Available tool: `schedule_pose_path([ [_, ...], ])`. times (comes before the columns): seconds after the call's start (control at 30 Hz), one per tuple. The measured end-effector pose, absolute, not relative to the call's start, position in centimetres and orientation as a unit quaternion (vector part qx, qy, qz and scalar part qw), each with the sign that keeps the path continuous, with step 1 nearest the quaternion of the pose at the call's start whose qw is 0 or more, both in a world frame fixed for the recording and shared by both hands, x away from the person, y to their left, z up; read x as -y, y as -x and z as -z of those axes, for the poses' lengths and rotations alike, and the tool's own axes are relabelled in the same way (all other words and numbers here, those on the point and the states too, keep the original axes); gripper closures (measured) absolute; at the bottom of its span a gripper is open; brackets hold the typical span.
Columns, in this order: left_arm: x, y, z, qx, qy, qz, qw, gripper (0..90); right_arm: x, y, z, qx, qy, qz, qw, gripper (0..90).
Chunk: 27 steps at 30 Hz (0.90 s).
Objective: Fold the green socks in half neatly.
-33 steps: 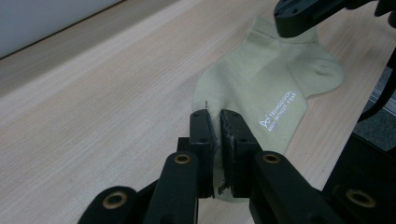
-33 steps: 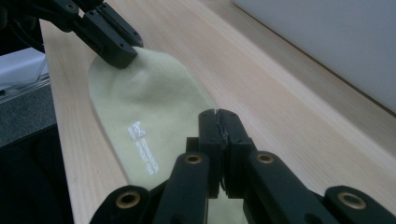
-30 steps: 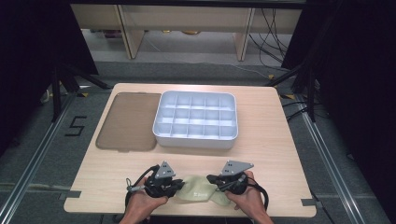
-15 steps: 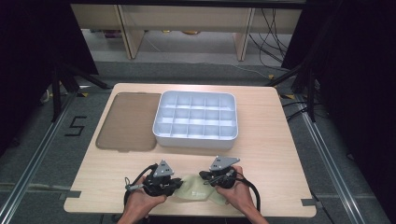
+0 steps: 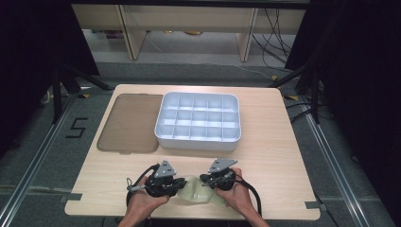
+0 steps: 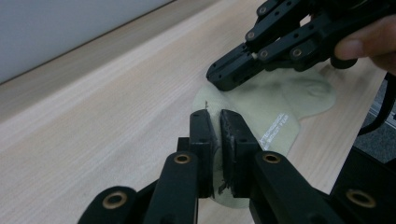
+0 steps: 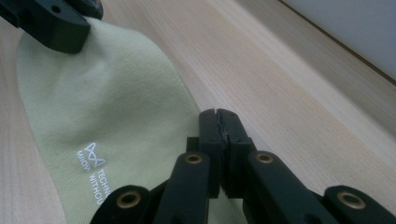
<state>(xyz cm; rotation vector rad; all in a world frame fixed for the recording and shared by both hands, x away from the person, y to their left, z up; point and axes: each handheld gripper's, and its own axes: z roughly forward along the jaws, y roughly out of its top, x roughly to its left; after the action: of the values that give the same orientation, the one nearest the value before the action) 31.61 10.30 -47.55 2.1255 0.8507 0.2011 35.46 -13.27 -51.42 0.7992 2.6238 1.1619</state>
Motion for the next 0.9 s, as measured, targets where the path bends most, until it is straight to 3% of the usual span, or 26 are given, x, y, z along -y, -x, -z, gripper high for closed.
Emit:
schedule_pose_path([
  [0.37,-9.1,-32.0,46.8,-0.327,-0.845,-0.078,0.415,83.3,14.4,-35.6,50.5,-0.866,-0.277,-0.409,0.077,87.6],
  [0.53,-8.9,-32.0,46.7,-0.328,-0.845,-0.077,0.414,83.2,17.6,-35.3,48.9,-0.857,-0.292,-0.416,0.083,87.6],
  [0.9,-8.3,-31.9,46.3,-0.329,-0.841,-0.076,0.422,83.2,21.7,-33.5,49.0,-0.861,-0.313,-0.393,0.078,87.6],
])
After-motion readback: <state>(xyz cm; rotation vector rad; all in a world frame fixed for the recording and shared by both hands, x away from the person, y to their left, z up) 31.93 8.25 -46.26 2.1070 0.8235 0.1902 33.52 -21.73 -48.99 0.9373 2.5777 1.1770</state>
